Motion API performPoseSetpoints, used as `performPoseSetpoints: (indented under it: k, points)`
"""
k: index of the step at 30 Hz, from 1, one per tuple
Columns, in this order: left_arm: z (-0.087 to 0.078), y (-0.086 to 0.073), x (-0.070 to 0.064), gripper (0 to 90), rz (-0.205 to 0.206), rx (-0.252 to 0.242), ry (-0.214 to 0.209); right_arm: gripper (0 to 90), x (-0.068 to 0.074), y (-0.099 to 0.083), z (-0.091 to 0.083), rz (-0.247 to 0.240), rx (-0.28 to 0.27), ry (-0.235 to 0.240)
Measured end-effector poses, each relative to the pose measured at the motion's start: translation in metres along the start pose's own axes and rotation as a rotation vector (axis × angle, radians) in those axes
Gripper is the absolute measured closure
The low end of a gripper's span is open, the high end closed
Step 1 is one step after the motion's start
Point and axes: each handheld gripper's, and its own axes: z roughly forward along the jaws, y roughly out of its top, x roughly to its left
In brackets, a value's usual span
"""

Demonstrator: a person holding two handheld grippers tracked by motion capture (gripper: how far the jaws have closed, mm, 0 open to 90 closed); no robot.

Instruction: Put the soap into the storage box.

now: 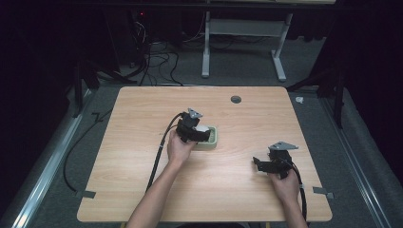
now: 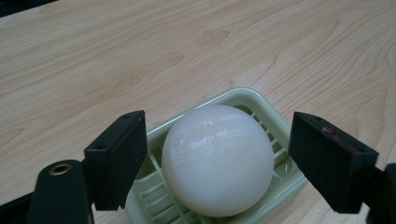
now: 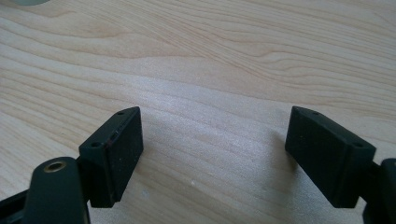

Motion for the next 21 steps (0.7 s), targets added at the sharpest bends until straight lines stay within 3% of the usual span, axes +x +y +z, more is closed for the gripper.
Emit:
performPoseSetpoints:
  k: [21]
  points:
    - [-0.038, -0.001, 0.01, 20.9, -0.002, -0.041, 0.0, 19.9, 0.0, 0.0, 0.0, -0.001, 0.002, 0.0]
